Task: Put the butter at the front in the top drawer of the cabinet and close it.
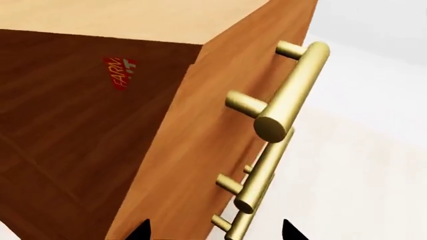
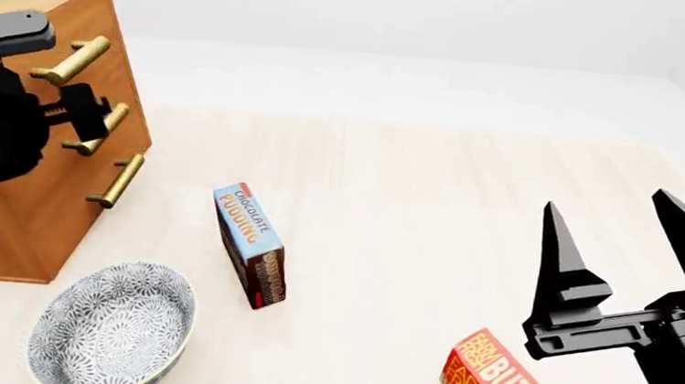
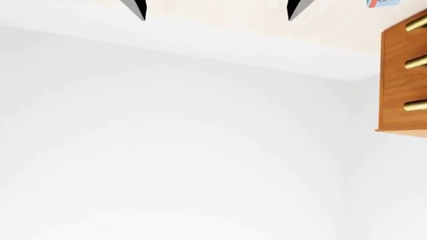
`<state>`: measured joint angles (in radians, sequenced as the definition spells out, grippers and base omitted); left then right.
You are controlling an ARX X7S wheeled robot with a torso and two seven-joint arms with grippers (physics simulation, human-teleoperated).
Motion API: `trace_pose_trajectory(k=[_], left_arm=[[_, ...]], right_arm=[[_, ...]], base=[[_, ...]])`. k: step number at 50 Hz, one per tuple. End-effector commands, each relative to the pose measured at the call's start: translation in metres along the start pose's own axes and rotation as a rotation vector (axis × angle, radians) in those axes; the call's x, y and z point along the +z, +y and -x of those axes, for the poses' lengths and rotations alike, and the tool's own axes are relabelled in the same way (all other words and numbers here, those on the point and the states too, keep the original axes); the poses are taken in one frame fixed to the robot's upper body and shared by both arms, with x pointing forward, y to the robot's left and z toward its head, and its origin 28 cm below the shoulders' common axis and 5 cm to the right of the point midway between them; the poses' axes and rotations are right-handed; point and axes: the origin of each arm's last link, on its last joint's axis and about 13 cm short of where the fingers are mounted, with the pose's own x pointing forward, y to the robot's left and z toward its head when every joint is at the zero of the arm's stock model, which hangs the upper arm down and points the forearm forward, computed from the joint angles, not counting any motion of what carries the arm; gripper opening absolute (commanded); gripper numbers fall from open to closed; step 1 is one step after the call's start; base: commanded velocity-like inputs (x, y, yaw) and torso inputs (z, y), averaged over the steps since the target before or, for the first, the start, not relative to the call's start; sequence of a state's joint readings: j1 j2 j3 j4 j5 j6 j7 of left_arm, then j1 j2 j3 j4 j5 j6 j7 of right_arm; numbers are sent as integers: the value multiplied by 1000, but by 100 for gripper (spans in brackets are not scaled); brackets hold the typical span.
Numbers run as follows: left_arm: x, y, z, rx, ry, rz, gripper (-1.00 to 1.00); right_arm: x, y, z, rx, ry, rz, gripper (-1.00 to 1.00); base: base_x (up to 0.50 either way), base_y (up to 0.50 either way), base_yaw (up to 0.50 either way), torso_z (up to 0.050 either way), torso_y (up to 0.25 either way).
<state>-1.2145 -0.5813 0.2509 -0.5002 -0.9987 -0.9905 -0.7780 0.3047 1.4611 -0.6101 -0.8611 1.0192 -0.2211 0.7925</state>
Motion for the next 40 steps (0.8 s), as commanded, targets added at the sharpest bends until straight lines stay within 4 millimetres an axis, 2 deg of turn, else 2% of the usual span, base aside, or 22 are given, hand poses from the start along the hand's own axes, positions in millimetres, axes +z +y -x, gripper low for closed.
trace_pose_trajectory(k=[1, 4, 7, 14, 20, 28, 32, 40], left_arm=[[-6, 48, -15, 433, -21, -109, 100], [-1, 44, -5, 357, -79, -37, 100], [6, 36, 15, 285, -174, -32, 100], [13, 7, 104, 35, -494, -132, 100], [10, -5, 154, -99, -776, -225, 100], [-1, -2, 180, -196, -1063, -216, 100], [-7, -2, 179, -210, -1155, -174, 100], [-18, -4, 174, -255, -1217, -116, 100]], right_arm=[[0, 0, 0, -1, 0, 1, 100], [0, 0, 0, -1, -2, 2, 100], [0, 0, 0, -1, -4, 3, 100], [4, 2, -2, -5, 1, 12, 100], [8, 4, -3, -5, 4, 18, 100], [7, 6, -4, 2, 6, 17, 100], [7, 6, -5, 7, 6, 18, 100], [7, 7, -5, 9, 6, 18, 100]], base=[[0, 4, 8, 0, 0], [-4, 4, 8, 0, 0], [0, 3, 8, 0, 0], [0, 0, 0, 0, 1], [0, 0, 0, 0, 0], [0, 0, 0, 0, 0], [0, 0, 0, 0, 0], [0, 0, 0, 0, 0]])
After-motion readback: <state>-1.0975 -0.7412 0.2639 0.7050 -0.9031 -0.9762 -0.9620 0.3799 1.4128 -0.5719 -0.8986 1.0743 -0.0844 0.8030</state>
